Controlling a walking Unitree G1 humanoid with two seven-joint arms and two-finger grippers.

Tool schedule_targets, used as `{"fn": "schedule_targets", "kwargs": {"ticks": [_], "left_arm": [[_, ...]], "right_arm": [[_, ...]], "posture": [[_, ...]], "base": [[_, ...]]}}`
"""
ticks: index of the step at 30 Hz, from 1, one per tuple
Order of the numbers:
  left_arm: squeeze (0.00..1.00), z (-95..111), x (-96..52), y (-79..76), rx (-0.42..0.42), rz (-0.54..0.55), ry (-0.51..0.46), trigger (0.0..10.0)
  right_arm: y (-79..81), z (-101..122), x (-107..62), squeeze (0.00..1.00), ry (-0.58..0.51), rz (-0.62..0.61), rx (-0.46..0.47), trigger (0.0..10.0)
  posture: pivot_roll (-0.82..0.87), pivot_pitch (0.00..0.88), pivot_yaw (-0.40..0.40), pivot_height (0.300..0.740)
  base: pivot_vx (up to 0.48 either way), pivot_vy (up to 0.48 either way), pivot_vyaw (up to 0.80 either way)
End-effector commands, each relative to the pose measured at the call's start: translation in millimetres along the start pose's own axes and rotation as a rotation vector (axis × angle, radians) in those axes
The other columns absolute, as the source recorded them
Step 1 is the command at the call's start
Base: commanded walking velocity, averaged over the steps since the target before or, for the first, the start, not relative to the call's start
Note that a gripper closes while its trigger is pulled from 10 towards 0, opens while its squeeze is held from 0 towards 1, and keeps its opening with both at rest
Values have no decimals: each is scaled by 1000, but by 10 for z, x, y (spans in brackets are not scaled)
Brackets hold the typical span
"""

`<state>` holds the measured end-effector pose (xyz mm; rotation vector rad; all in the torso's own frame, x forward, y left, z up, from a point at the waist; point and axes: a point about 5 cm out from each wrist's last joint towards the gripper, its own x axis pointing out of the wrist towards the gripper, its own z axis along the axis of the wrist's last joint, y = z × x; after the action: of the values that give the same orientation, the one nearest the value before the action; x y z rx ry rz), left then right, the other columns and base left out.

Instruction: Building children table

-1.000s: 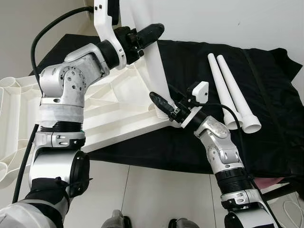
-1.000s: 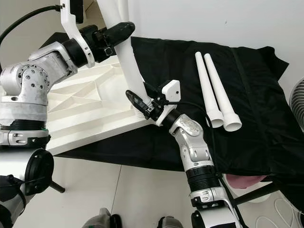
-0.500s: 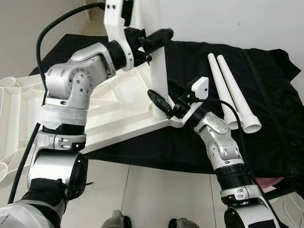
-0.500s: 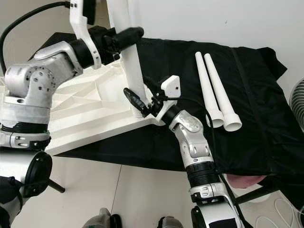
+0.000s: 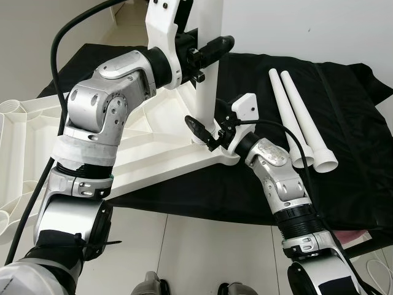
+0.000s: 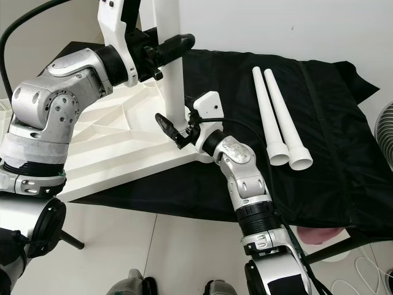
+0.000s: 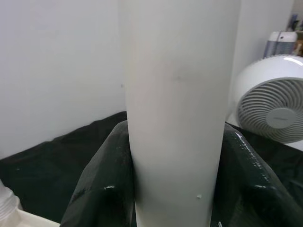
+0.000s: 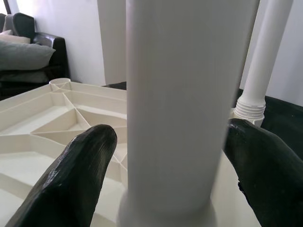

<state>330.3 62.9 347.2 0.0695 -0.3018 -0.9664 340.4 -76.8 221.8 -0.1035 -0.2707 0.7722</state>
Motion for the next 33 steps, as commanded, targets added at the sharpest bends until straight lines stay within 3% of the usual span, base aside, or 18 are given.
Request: {"fn": "schedule_targets", "kwargs": {"ticks": [1,13,14,15,17,18,20,29,30,31,32,33], "left_arm": [[0,63,17,-82,52,-48,-22,10000],[0,41,51,-183,70,-80,-34,10000],[0,41,55,-189,69,-83,-35,10000],[0,39,60,-195,69,-85,-34,10000],[0,39,60,-195,69,-85,-34,10000],[0,35,63,-198,70,-87,-34,10000],[0,29,67,-203,69,-87,-32,10000],[0,24,65,-205,76,-88,-29,10000],[0,23,62,-207,78,-88,-27,10000],[0,19,57,-215,71,-96,-29,10000],[0,16,54,-221,65,-103,-31,10000],[1000,12,54,-225,54,-111,-30,10000]], "right_arm": [[45,11,53,0,23,18,-3,10000],[21,17,120,0,70,-14,-10,9922],[15,14,120,0,75,-16,-9,5412],[0,11,120,0,79,-28,-11,4353],[0,11,120,0,79,-28,-11,4353],[-10,9,121,0,85,-35,-7,275],[-18,9,117,0,88,-40,-2,0],[-14,5,99,0,95,-49,3,0],[-16,2,97,0,96,-58,4,1176],[-23,0,98,0,97,-70,9,10000],[-28,-1,100,0,97,-78,13,10000],[-33,1,102,0,96,-85,17,10000]], "posture": [[-85,68,49,740],[-90,67,42,740],[-92,67,41,740],[-92,67,41,740],[-92,67,41,740],[-92,67,41,740],[-93,68,41,740],[-91,69,46,740],[-91,69,47,740],[-90,70,49,740],[-90,70,49,740],[-90,70,49,740]], "base": [[0,0,0],[0,0,0],[0,0,0],[0,0,0],[0,0,0],[0,0,0],[0,0,0],[0,0,0],[0,0,0],[0,0,0],[0,0,0],[0,0,0]]}}
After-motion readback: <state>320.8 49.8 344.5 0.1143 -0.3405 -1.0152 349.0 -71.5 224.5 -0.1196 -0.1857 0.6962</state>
